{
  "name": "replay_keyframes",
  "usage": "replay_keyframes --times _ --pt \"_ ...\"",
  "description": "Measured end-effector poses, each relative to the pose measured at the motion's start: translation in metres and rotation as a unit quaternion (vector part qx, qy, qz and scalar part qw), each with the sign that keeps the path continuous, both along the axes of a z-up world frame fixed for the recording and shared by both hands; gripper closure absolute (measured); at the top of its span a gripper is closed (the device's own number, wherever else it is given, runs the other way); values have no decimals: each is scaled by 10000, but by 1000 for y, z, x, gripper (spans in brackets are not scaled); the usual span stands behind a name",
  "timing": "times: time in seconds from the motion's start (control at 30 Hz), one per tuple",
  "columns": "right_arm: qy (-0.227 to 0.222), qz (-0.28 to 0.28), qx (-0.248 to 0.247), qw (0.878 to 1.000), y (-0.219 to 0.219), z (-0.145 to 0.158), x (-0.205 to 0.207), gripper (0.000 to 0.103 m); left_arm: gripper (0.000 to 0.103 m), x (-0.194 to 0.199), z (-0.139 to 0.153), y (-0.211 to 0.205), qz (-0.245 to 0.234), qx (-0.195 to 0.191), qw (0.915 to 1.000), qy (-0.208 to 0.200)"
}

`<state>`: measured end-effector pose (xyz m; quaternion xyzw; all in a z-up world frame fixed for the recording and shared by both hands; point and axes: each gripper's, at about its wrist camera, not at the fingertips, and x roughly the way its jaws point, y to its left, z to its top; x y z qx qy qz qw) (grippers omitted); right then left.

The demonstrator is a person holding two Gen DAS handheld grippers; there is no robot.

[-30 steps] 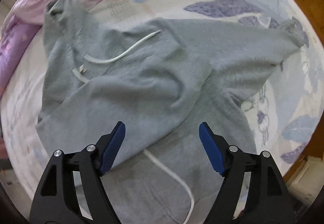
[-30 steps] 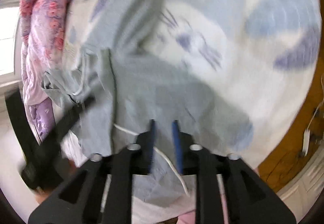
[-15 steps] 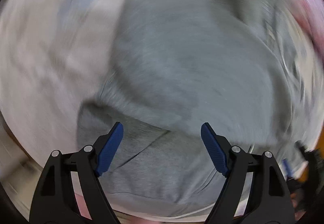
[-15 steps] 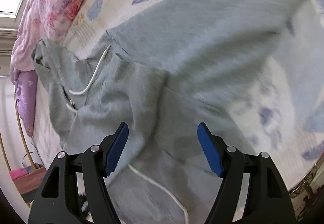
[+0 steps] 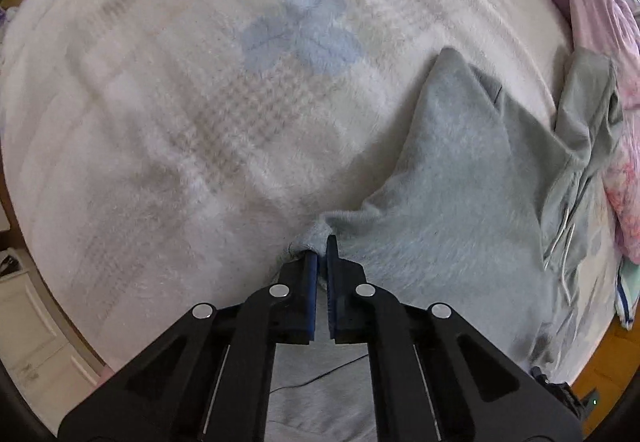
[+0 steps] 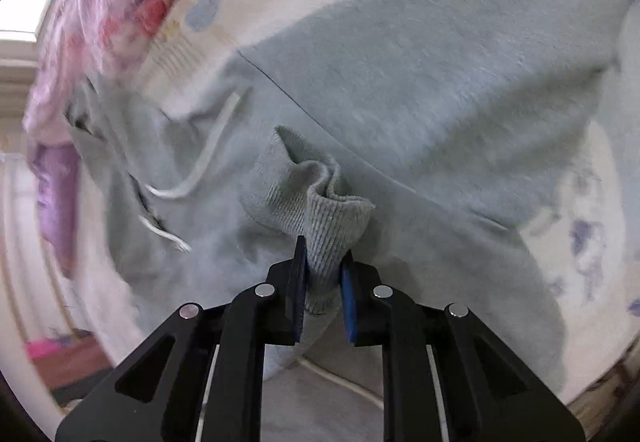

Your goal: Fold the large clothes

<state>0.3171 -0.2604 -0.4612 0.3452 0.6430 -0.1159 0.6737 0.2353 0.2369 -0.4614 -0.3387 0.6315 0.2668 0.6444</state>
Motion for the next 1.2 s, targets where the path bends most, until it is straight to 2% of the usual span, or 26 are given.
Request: replay_keyframes --times 0.07,0.1,0.13,0.17,0.2,0.23,0.33,0.4,0.43,0.5,0.53,0.57,0.67,0.7,0.73,0.77,0.8,0.87,0.93,1.0,1.07,1.1,1.17,1.2 --pt "293 85 -261 9992 0 -20 -10 91 96 6 -14 -8 -412 71 9988 241" --pt "211 49 -234 9995 -1 -20 -14 91 96 11 -23 -15 -718 18 9959 552" --pt "281 27 -246 9993 -2 -18 -12 86 95 15 -24 -19 -831 -15 9944 649" --pt "497 -2 -334 9982 -3 -12 -10 71 93 18 -19 -22 -947 -11 9934 643" --pt "569 -19 -451 9974 -5 -5 -9 61 92 24 -9 -28 -1174 66 9912 608" --pt "492 -55 -626 9968 -7 6 -8 52 90 27 -2 -31 -1382 134 9883 637" --pt "80 84 -1153 9933 -8 41 -5 52 89 38 27 -44 -1834 389 9801 647" --pt "-296 367 -1314 9902 0 58 1 52 89 47 40 -50 -1968 399 9777 620" --pt "-454 616 -1330 9882 7 61 7 52 89 52 46 -54 -2023 365 9767 621" --pt "-442 1178 -1288 9837 22 54 20 67 89 59 57 -60 -2210 240 9730 630" --pt "-323 1379 -1250 9820 29 45 26 80 89 56 60 -63 -2437 162 9665 789" --pt "-218 1463 -1211 9816 30 38 28 81 88 59 65 -70 -2692 147 9573 1048" --pt "77 1445 -1179 9824 35 18 36 81 85 58 82 -69 -2711 334 9554 1121" --pt "112 1405 -1158 9832 35 14 39 81 85 52 83 -63 -2814 683 9498 1185" --pt "173 1409 -1119 9835 34 10 42 81 85 54 86 -63 -2892 936 9459 1136" --pt "280 1421 -1124 9830 34 5 45 81 85 68 88 -61 -2965 1174 9442 818" --pt "337 1406 -1139 9829 34 1 47 81 85 72 87 -64 -2980 1196 9448 650" --pt "446 1437 -1181 9815 33 -8 54 82 85 97 69 -60 -3064 1053 9448 482" --pt "509 1499 -1281 9790 33 -16 61 82 85 124 40 -60 -3128 813 9457 343" --pt "620 1557 -1332 9768 34 -22 66 82 85 151 -3 -60 -3158 620 9444 673" --pt "735 1637 -1349 9745 37 -17 69 82 86 166 -35 -59 -3205 583 9403 982" --pt "766 1660 -1294 9746 38 -11 68 83 87 169 -29 -62 -3177 629 9406 1021" --pt "802 1656 -1021 9776 44 -5 66 96 86 162 -13 -70 -3307 674 9354 1055" --pt "931 1669 -813 9782 46 -3 55 98 86 149 -8 -74 -3408 614 9306 1188"
